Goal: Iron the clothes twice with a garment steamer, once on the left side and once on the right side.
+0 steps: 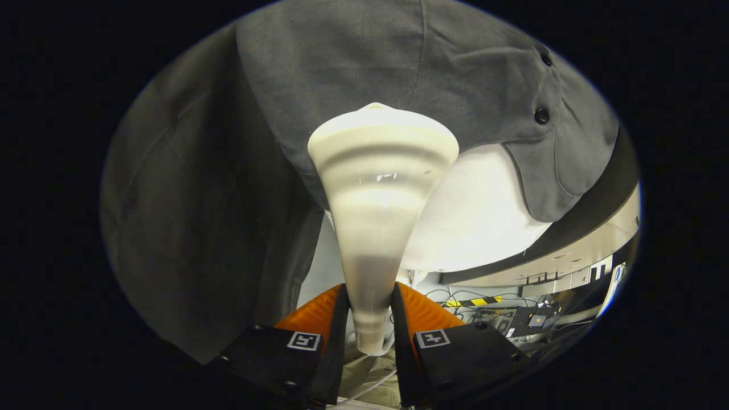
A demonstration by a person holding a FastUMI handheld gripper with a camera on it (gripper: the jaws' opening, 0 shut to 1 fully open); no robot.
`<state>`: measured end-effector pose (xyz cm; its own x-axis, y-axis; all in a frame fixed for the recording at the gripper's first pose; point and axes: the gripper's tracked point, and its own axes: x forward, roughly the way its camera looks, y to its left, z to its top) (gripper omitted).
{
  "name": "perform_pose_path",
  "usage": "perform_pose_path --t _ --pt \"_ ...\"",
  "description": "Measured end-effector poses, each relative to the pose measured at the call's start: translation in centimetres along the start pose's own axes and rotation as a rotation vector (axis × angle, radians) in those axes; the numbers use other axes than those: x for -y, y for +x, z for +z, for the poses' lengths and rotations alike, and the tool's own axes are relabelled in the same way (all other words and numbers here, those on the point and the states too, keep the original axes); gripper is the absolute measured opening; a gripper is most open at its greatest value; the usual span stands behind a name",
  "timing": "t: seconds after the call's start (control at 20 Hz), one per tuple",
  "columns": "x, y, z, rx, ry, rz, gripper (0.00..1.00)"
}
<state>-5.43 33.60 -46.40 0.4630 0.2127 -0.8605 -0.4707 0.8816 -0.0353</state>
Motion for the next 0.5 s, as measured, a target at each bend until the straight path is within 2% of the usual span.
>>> perform_pose_path --t 0.25,0.5 --pt "0.0 -2.6 0.9 0.028 -0.001 -0.003 0.47" --pt "0.7 -7.1 3.0 0.105 0.02 0.001 0.47"
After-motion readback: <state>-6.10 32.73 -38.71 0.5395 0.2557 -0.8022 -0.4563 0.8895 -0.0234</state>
